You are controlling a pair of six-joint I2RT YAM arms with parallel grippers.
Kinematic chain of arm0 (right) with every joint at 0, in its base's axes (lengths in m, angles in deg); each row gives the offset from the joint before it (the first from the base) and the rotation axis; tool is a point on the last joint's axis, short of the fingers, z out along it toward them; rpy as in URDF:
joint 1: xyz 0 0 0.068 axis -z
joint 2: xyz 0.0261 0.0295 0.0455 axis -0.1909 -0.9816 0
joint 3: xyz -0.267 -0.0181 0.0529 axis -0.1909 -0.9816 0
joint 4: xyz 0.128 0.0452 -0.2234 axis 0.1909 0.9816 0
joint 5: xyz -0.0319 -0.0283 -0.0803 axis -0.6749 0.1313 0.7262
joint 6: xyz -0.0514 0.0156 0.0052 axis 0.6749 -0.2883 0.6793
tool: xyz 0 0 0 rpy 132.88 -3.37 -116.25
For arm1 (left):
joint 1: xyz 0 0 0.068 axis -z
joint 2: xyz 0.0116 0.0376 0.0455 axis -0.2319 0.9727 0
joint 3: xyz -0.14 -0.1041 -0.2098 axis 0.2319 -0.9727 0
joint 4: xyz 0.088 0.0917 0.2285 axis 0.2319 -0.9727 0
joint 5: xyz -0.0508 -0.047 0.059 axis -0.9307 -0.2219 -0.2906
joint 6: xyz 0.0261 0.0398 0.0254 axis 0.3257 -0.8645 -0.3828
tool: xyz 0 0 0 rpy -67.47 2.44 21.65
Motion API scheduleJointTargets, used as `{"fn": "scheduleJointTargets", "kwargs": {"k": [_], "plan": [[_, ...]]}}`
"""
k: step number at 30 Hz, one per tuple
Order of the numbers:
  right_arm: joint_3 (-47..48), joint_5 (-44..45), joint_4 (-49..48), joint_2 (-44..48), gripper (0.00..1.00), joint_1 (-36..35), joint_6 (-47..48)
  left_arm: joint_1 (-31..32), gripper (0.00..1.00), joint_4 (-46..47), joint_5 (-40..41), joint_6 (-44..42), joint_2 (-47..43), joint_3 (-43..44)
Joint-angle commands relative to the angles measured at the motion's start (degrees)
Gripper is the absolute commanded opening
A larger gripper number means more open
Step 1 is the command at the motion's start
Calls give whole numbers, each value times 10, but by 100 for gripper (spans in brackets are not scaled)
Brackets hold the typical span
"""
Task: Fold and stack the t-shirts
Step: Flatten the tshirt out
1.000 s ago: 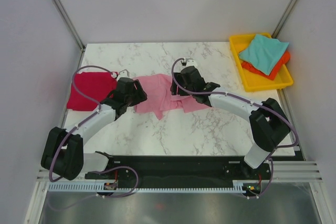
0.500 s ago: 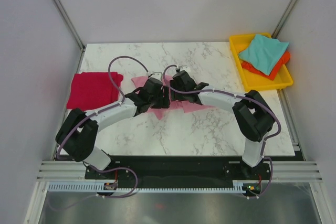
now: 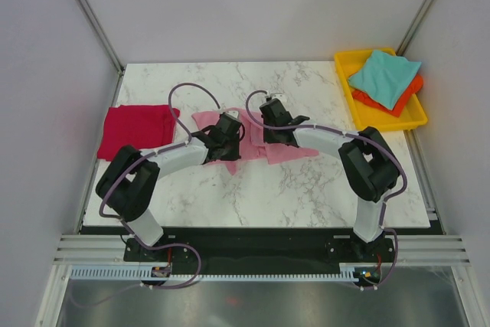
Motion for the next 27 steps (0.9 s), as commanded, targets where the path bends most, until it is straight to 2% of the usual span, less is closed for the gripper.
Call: {"fn": "scheduleJointTargets", "kwargs": {"k": [1, 2, 8, 10, 12, 13, 17, 23, 27], "plan": [[12, 6, -3, 6, 0, 8, -5, -4, 8, 1, 2, -8, -7, 21], [10, 11, -3, 18, 0, 11, -6, -6, 2, 1, 10, -7, -24, 15], [-22, 12, -13, 64, 0, 43, -18, -38, 2, 4, 25, -3, -94, -20], [-35, -40, -44, 76, 2, 43, -5, -51, 2, 5, 14, -1, -102, -25], [-45, -81, -73, 91, 9, 34, 17, -55, 2, 6, 9, 0, -109, -27], [-44, -89, -77, 92, 17, 28, 24, -57, 2, 6, 9, 0, -113, -28], [-36, -102, -85, 97, 37, -4, 61, -59, 2, 8, 9, 0, -119, -32], [-13, -82, -75, 70, 50, -49, 90, -68, 2, 8, 3, 3, -140, -36], [13, -62, -41, 32, 52, -50, 82, -71, 2, 8, 4, 5, -160, -45]]}}
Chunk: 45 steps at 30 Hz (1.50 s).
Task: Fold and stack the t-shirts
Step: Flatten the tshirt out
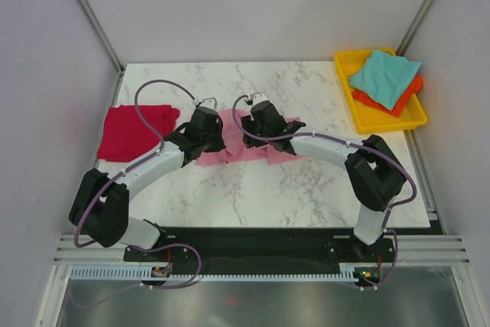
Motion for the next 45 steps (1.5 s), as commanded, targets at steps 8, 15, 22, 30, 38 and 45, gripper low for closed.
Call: {"fn": "scheduleJointTargets", "kwargs": {"k": [8, 15, 22, 30, 38, 45], "plan": [[55, 114, 49, -76, 61, 9, 29, -57, 2, 15, -32, 34, -64, -9], [57, 198, 52, -79, 50, 18, 30, -102, 2, 23, -124, 73, -82, 27], [29, 228, 55, -17, 6, 60, 9, -114, 2, -11, -122, 75, -78, 108], [-50, 163, 20, 95, 0, 149, -46, -127, 2, -52, -74, 95, -120, 145], [-111, 139, 1, 231, 0, 223, -92, -144, 2, -76, -52, 114, -140, 167], [-150, 142, -3, 271, 0, 286, -144, -170, 2, -98, -74, 121, -103, 240]]}}
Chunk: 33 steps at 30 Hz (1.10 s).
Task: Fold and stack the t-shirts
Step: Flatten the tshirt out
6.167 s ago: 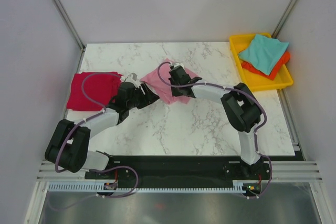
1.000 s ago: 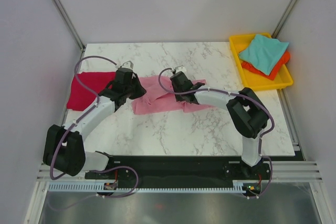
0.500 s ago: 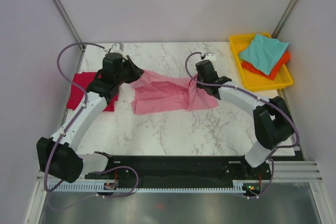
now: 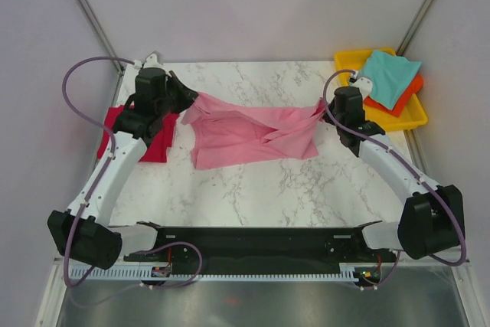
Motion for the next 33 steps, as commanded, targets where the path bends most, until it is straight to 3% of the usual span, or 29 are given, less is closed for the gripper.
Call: {"fn": "scheduleJointTargets", "kwargs": {"k": [1, 5, 11, 12, 13, 14, 15, 19, 23, 30, 33], "plan": [[-16, -4, -15, 15, 0, 34, -51, -22, 2, -11, -9, 27, 25, 74], [-28, -2, 0, 22, 0, 74, -71, -57, 2, -38, -66, 36, 70, 163], [-80, 28, -9, 80, 4, 105, -108, -70, 2, -90, -54, 5, 89, 262], [-87, 29, -10, 89, 16, 115, -114, -72, 2, -94, -56, 4, 90, 266], [-92, 38, -10, 104, 39, 119, -122, -74, 2, -96, -58, 3, 92, 269], [-107, 44, -9, 114, 71, 123, -131, -74, 2, -96, -63, 1, 93, 270], [-115, 48, -13, 134, 85, 127, -132, -74, 2, -95, -67, 2, 94, 270], [-146, -5, -73, 165, 84, 127, -100, -74, 2, -94, -87, -4, 117, 276], [-154, -119, -126, 135, 77, 127, -80, -76, 2, -97, -91, -25, 148, 289], [-129, -254, -193, -22, 63, 110, -82, -95, 2, -98, -95, -32, 181, 290], [-79, -243, -166, -79, 62, 80, -58, -99, 2, -98, -96, -43, 178, 290]]}}
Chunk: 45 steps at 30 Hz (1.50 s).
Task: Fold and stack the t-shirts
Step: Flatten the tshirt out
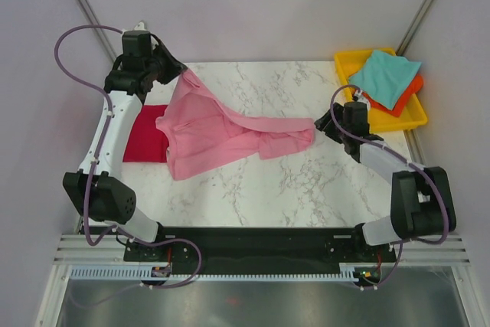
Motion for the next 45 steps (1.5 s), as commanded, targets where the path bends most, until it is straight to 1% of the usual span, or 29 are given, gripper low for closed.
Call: {"fn": "scheduleJointTargets", "kwargs": {"k": [1, 8, 17, 19, 22, 23, 24, 25, 26, 27, 31, 32, 33, 34, 35, 36, 37, 38, 42, 43, 45], "plan": [[68, -36, -9, -46, 61, -27, 26, -6, 2, 8, -14, -36, -13, 23], [69, -33, -23, -79, 58, -29, 7, -18, 2, 9, -16, -42, -23, 6], [82, -30, -25, -115, 57, -30, -5, -18, 2, 11, -14, -40, -21, 2], [89, -30, -25, -123, 56, -29, -7, -18, 2, 11, -14, -40, -20, 1], [95, -17, -23, -130, 36, -30, -7, -18, 2, 11, -12, -41, -20, 0], [99, -9, -18, -124, 23, -29, -5, -18, 2, 11, -10, -42, -22, -1], [99, 2, -14, -118, 17, -29, -3, -18, 2, 11, -7, -42, -26, -1], [99, 20, -6, -111, 13, -30, -2, -19, 2, 11, 1, -41, -27, -4], [93, 30, -4, -91, 4, -29, -1, -20, 2, 11, 3, -41, -30, -4], [91, 38, -5, -81, 0, -29, 0, -21, 2, 11, 4, -41, -34, -4], [80, 74, 16, -17, 0, -29, 9, -25, 2, 10, 8, -39, -45, -2], [78, 79, 22, 17, 0, -32, 12, -25, 2, 10, 5, -38, -49, -2], [78, 87, 28, 35, 0, -33, 18, -27, 2, 6, -2, -37, -56, -2], [78, 93, 44, 56, 0, -36, 22, -30, 2, 4, -27, -31, -74, 2], [79, 103, 53, 101, 0, -40, 27, -32, 2, 3, -38, -29, -91, 2], [81, 108, 55, 124, 0, -40, 36, -33, 2, 0, -42, -28, -107, 1], [91, 113, 89, 145, 0, -40, 41, -33, 2, -1, -43, -27, -124, -2], [99, 122, 104, 190, 0, -41, 45, -33, 2, -2, -44, -27, -162, -4], [155, 139, 190, 296, 0, -41, 85, -33, 2, -19, -45, -35, -243, 13], [181, 139, 226, 313, 0, -41, 90, -33, 2, -34, -43, -40, -253, 33], [207, 135, 263, 355, 0, -41, 103, -33, 2, -60, -43, -46, -275, 66]]}}
